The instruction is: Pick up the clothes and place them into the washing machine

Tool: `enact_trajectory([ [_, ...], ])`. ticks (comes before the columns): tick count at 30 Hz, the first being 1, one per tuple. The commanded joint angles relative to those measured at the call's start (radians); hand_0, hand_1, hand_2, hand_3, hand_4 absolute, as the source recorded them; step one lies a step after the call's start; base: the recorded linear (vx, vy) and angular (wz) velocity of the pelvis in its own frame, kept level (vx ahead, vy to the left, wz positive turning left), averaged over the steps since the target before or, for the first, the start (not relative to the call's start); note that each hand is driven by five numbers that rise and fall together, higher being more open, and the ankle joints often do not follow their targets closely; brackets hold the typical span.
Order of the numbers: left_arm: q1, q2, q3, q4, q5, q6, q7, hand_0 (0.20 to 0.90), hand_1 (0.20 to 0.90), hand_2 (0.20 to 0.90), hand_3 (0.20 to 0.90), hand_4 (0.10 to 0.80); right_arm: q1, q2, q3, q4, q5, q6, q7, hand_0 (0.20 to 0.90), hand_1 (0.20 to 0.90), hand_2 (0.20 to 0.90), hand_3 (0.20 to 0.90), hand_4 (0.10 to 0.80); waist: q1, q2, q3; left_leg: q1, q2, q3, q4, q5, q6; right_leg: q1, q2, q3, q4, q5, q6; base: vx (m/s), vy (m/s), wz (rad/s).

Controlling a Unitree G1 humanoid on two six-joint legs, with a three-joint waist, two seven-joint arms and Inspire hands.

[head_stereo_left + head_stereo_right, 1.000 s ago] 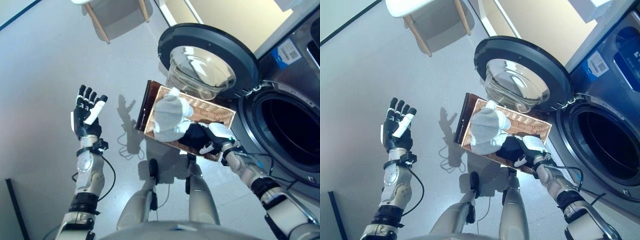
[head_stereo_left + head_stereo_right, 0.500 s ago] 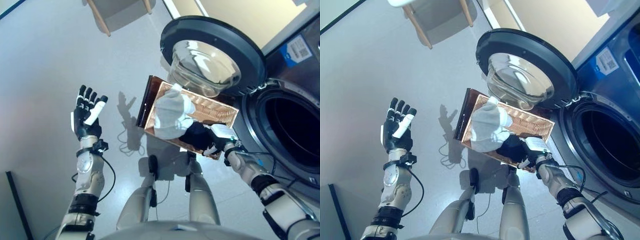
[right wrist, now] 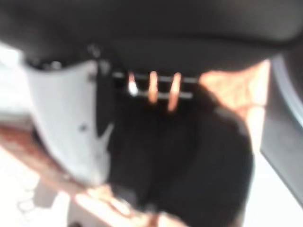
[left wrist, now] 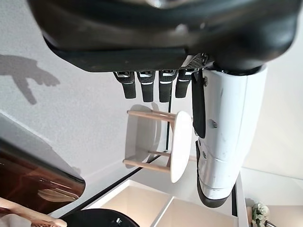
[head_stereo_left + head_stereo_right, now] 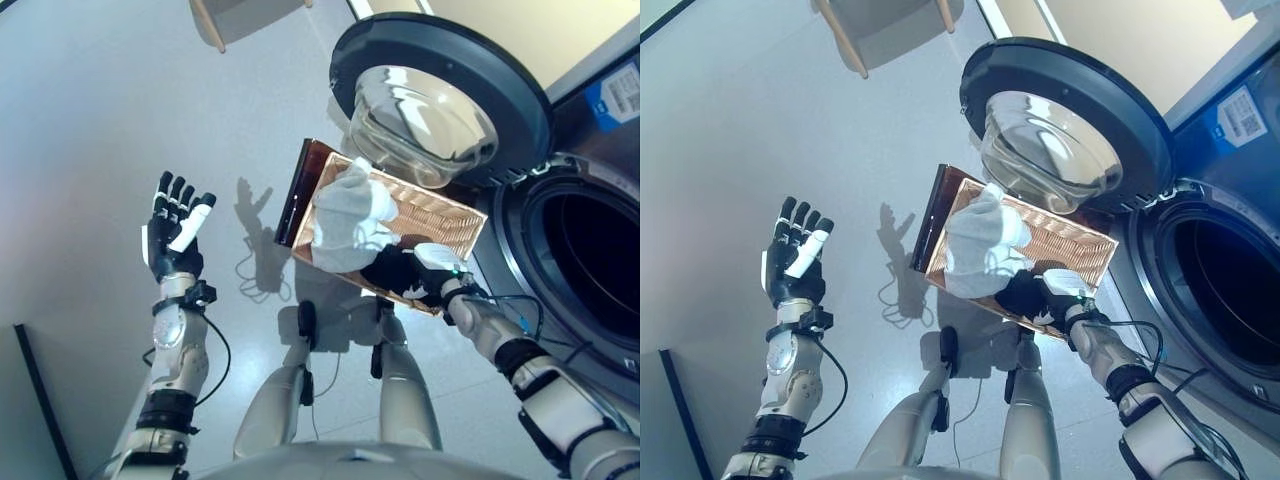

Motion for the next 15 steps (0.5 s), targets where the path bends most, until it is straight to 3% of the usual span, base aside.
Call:
enact_trajectory([
  [1, -0.016, 0.067, 0.052, -0.149, 0.026, -0.101, -0.004, 0.9, 0.9, 0.9, 0.9, 0.8, -0.024, 0.025, 0.068, -0.003, -0.012, -0.026, -0.004, 0.2, 0.2, 0.2, 0.2, 0.3, 0.014, 0.003, 0.001, -0.014, -0.026, -0.037, -0.008, 0.007, -0.089, -0.006, -0.019, 0.009, 0.107, -0.097, 0.051, 0.0, 0.0, 0.0],
  [15, 0.0, 0.069, 0.071, -0.138, 0.027, -0.106, -0.008, 0.9, 0.9, 0.9, 0.9, 0.8, 0.032, 0.028, -0.025, 0.013, 0.084, -0.021, -0.03, 0.2, 0.2, 0.2, 0.2, 0.3, 0.008, -0.008, -0.027, 0.009, -0.025, -0.025, -0.008, -0.004, -0.083, 0.007, -0.018, 0.02, 0.108, -0.096, 0.051, 0.006, 0.003, -0.03],
])
